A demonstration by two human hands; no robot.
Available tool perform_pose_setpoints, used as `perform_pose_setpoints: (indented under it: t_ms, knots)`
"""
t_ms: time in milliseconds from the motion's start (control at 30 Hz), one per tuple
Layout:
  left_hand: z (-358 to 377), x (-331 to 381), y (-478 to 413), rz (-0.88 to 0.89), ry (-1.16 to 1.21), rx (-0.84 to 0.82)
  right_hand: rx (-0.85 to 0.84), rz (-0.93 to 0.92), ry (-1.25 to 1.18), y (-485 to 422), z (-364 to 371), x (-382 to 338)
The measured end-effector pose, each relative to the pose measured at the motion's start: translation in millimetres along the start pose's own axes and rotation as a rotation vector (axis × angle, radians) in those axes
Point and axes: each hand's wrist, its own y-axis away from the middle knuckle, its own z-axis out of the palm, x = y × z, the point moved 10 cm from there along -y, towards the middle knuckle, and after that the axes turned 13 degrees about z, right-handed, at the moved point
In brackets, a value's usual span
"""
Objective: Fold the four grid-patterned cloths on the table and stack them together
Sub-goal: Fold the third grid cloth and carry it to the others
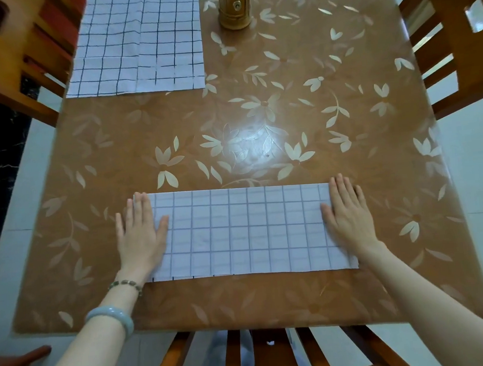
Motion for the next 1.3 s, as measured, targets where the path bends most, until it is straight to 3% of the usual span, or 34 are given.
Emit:
perform_pose_setpoints:
  t_ms: [133, 233, 367, 700, 967, 1300]
  knots:
    - [-11.7, -8.7, 6.6, -0.078, 0.034, -0.003, 0.093, 0.079, -0.026, 0.7, -17.9, -14.1]
    - [-26.8, -10.8, 14.8, -0.266, 0.17, 0.055, 0.168, -0.102, -0.234, 14.4, -43.1, -84.2]
    - [-39.5, -7.0, 26.7, -0.397, 0.241, 0.118, -0.078, -0.335, -0.348, 50.0, -29.0, -171.5]
    - [-34.7, -21.5, 31.5, -0.528, 0.464, 0.042, -0.344, -0.246, -0.261, 49.6, 3.7, -181.0]
    - [-48.5, -17.4, 38.9, -0.411, 1.048, -0.038, -0.428, -0.247, -0.216, 46.3, 6.9, -177.8]
    - [-144.8, 77.5, 43.4, -0.042, 1.242, -0.034, -0.464, -0.247, -0.126, 42.7, 10.2, -179.4]
